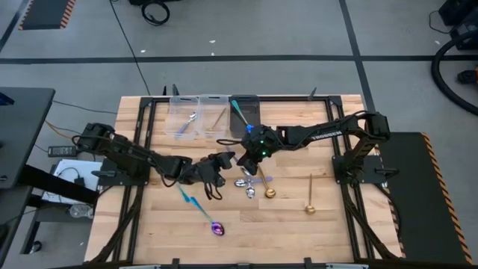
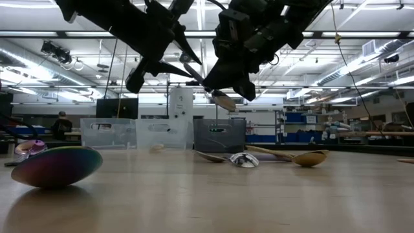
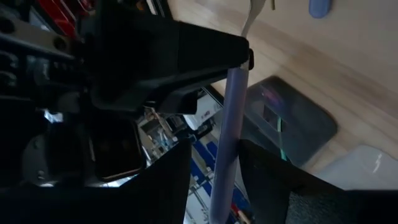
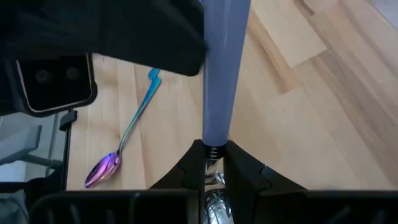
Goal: Sort silverware by color (type)
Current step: Put the violet spoon into the left transparent bin
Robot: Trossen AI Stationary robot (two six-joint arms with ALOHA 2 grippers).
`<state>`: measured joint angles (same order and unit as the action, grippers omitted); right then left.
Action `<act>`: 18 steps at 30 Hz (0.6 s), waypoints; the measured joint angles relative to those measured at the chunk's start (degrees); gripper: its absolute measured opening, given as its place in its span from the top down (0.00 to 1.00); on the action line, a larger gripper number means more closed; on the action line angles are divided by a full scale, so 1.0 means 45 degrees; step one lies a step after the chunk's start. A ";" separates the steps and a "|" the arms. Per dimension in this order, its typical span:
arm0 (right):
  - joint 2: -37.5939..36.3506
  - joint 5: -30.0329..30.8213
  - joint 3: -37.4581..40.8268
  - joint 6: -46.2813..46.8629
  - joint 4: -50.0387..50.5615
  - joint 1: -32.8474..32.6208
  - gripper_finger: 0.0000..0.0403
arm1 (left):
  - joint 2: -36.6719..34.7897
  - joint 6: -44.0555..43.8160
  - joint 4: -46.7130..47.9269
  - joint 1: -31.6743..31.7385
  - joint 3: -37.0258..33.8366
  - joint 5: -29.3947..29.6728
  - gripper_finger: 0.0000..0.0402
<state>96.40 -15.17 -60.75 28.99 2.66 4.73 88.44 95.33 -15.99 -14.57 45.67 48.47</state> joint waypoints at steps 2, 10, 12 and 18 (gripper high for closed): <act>0.0000 -0.0093 0.0000 0.0000 -0.0028 -0.0022 0.88 | 0.0000 -0.0038 0.0050 0.0070 0.0000 0.0004 0.65; 0.0000 -0.0634 0.0000 -0.0003 -0.0210 -0.0029 0.88 | 0.0000 -0.0044 0.0322 0.0214 -0.0005 0.0008 0.65; 0.0000 -0.0610 0.0000 -0.0005 -0.0210 -0.0029 0.88 | -0.0010 -0.0076 0.0456 0.0214 -0.0005 0.0010 0.68; 0.0000 -0.0502 0.0000 -0.0105 -0.0149 -0.0024 0.88 | -0.0015 -0.1397 0.0817 0.0214 -0.0005 0.0024 0.90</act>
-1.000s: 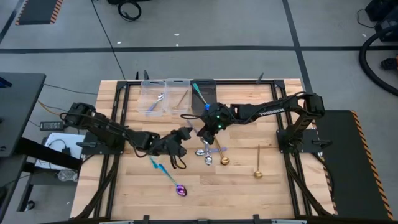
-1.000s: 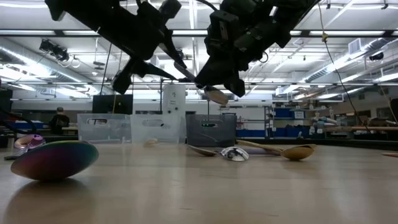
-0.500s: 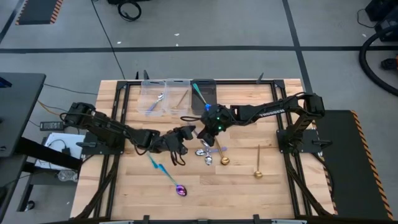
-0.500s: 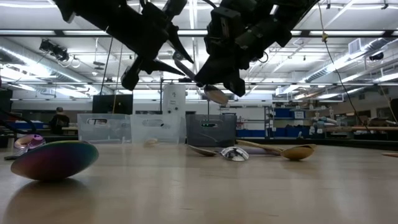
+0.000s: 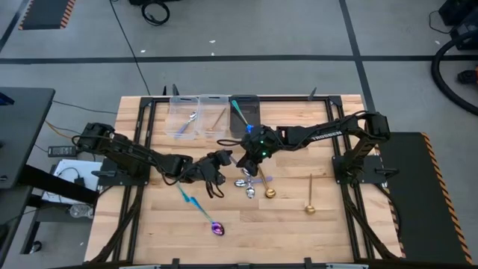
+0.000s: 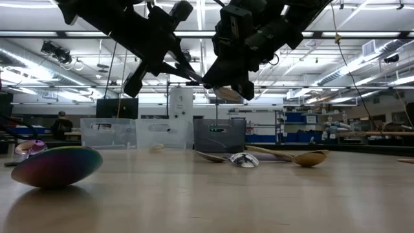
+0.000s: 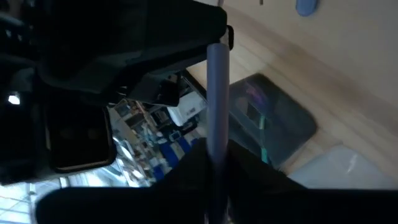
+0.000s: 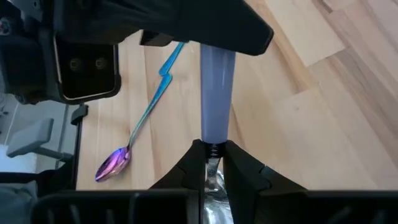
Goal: Sort silverware by color (type)
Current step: Put the violet spoon into the left transparent bin
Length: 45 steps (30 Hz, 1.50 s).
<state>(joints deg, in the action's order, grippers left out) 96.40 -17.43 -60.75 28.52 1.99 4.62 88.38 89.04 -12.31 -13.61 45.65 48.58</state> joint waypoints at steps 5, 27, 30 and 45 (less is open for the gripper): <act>0.0005 0.0128 0.0000 -0.0353 -0.0033 0.0003 0.84 | 0.0000 -0.0651 0.0173 -0.0024 0.0000 0.0029 0.92; -0.2652 0.4066 0.0000 -0.3470 0.1945 0.0564 0.57 | -0.0864 -1.4416 0.7632 -0.0957 -0.0010 0.2943 0.92; -0.2717 0.4352 0.0053 -0.3620 0.1789 0.0253 0.57 | -0.1548 -1.7159 0.9710 -0.0962 -0.0010 0.3455 0.92; -0.2259 0.4675 0.2661 -0.2809 -0.2881 -0.1300 0.57 | -0.3575 -2.2923 1.3717 0.3894 -0.0006 0.0639 0.92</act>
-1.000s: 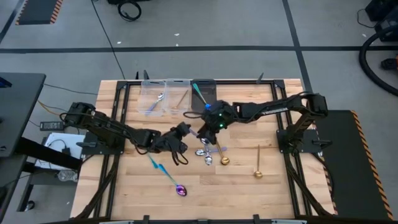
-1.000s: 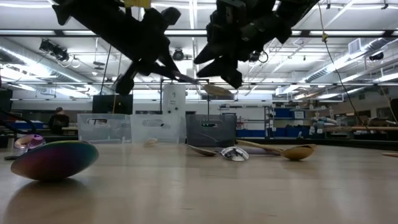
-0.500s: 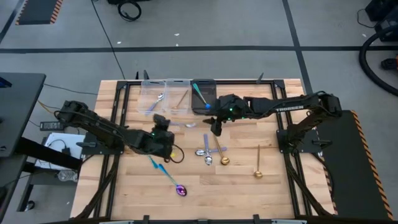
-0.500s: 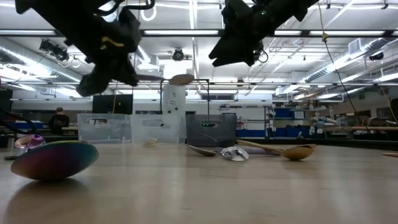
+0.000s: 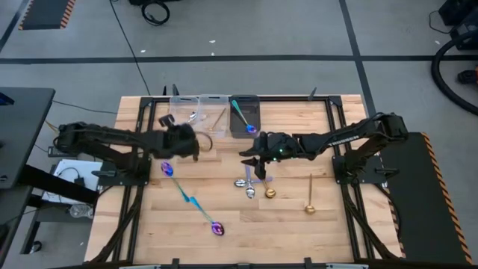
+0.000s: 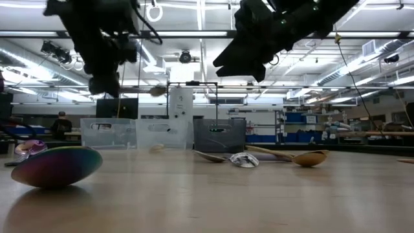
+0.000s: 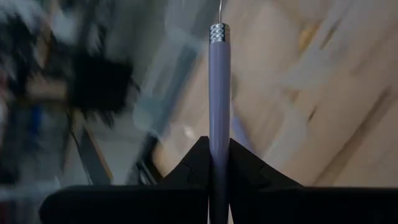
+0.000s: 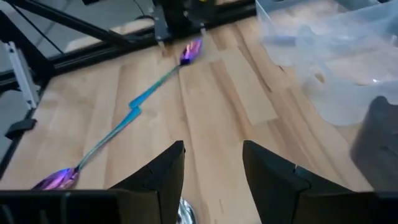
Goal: Sort silverware by color (type)
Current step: Put the violet spoon into the left transparent bin
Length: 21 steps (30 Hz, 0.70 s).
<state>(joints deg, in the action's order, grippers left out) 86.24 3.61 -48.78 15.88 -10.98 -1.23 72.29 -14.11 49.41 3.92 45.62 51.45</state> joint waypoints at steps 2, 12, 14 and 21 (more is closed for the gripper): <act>0.0000 0.0160 0.0376 0.0002 -0.0735 -0.0148 0.57 | -0.0015 -0.0009 -0.0039 0.1033 -0.0009 -0.0553 0.92; 0.0000 0.0297 0.1001 0.0123 -0.1534 -0.0258 0.57 | 0.0024 0.0937 -0.1420 0.5205 -0.0010 -0.3546 0.90; 0.0000 0.0296 0.1001 0.0094 -0.1517 -0.0259 0.57 | 0.0024 0.1514 -0.2350 0.5733 -0.0043 -0.4131 0.90; 0.0000 0.0292 0.1001 0.0001 -0.1560 -0.0461 0.57 | 0.0034 0.2043 -0.2800 0.7328 -0.0048 -0.5881 0.91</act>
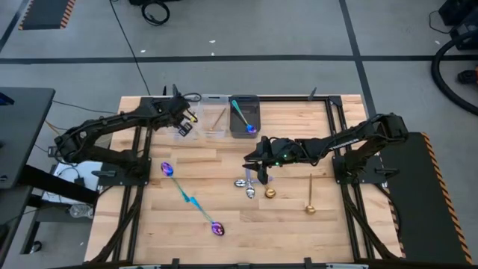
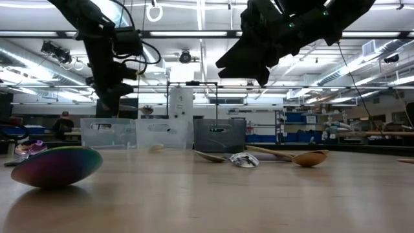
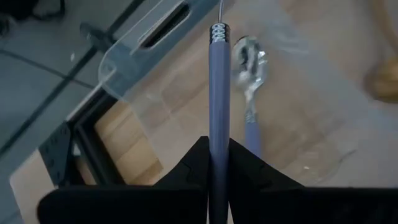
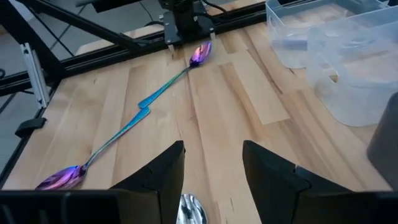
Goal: Sort silverware by color (type)
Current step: Put the violet spoon into the left transparent bin
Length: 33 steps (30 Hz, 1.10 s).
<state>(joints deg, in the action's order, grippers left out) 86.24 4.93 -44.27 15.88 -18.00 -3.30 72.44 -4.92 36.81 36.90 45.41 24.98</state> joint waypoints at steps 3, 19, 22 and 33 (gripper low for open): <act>0.0000 0.0000 -0.0001 -0.0115 0.0004 -0.0062 0.57 | 0.0000 -0.0170 0.0203 0.0393 -0.0009 -0.0325 0.91; 0.0000 -0.0010 -0.0010 -0.0132 -0.0093 -0.0274 0.57 | 0.2408 -0.0445 0.0259 0.0565 -0.0015 -0.1096 0.91; 0.0000 -0.0010 -0.0010 -0.0132 -0.0093 -0.0274 0.57 | 0.2750 -0.0499 0.0297 0.0565 -0.0015 -0.1104 0.91; 0.0000 -0.0005 -0.0015 -0.0132 -0.0106 -0.0269 0.57 | 0.2696 -0.0760 0.0366 0.0459 -0.0005 -0.1101 0.77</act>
<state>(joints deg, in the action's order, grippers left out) 86.24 4.91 -44.34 15.29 -18.47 -4.51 84.58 -8.34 38.46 38.96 45.39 20.03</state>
